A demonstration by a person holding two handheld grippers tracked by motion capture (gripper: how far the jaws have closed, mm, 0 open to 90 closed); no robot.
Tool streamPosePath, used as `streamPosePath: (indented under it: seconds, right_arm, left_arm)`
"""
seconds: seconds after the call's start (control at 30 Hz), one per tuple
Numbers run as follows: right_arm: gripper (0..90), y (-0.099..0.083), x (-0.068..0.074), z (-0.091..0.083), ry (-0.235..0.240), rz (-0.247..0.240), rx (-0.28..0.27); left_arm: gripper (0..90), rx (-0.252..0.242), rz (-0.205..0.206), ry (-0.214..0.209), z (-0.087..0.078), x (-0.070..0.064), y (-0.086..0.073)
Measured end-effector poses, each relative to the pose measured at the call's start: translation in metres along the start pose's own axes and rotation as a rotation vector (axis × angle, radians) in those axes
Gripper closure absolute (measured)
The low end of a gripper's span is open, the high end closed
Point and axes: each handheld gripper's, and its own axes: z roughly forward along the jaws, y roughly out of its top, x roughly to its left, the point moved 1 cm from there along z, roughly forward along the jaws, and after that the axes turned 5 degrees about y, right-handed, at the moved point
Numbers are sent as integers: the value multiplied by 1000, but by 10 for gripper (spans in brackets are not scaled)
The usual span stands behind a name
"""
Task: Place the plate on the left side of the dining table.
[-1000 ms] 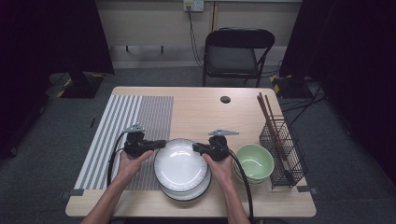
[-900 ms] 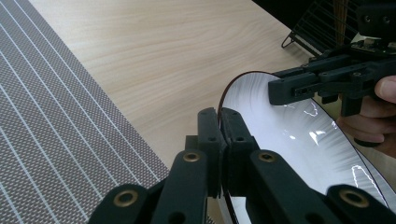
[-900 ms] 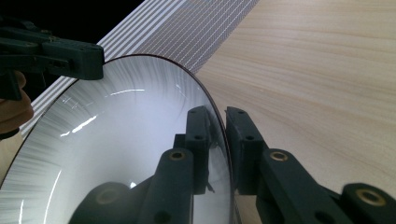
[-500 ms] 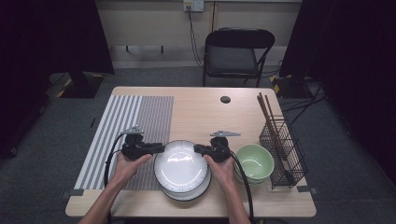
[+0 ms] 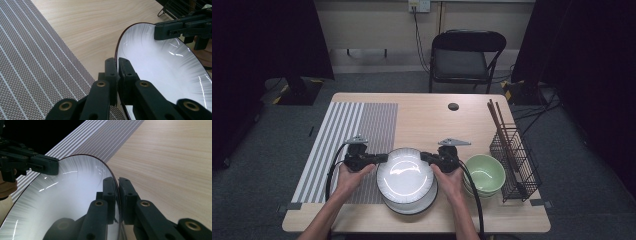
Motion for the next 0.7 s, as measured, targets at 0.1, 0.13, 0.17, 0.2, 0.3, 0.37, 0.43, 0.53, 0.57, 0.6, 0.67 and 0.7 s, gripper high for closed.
streamPosePath:
  seconds: [0.1, 0.13, 0.17, 0.2, 0.3, 0.37, 0.43, 0.53, 0.57, 0.6, 0.67, 0.7]
  right_arm:
    - [846, 3, 0, 0, -3, 2, -12]
    - [845, 5, 0, 0, -4, 0, -20]
    - [844, 7, 0, 0, -2, -2, -22]
    - [844, 8, 0, 0, -5, -8, -20]
    - [840, 14, -1, 1, -8, -11, -27]
    - [836, 17, -1, 1, -16, -11, -34]
    - [830, 21, -2, 1, -16, -13, -42]
    - [835, 25, -3, 3, -15, -17, -42]
    - [835, 26, -3, 3, -15, -18, -41]
    - [831, 26, -4, 4, -17, -15, -40]
    - [821, 24, -6, 6, -22, -9, -27]
    - [813, 22, -7, 7, -28, 2, -14]
  left_arm:
    - [869, -16, -17, 3, 0, 2, 3]
    - [870, -23, -23, -2, 0, 3, 4]
    - [869, -21, -18, 0, 0, 4, 4]
    - [870, -23, -20, 2, 1, 4, 5]
    - [870, -23, -10, 19, 1, 4, 12]
    - [869, -24, 4, 37, 2, 2, 16]
    - [867, -27, -11, 16, 3, 6, 17]
    - [870, -36, -17, 29, 3, 7, 17]
    - [870, -38, -18, 32, 3, 7, 17]
    - [870, -38, -16, 31, 3, 8, 17]
    - [869, -45, -18, 26, 3, 6, 17]
    - [868, -47, -16, 33, 3, 5, 17]
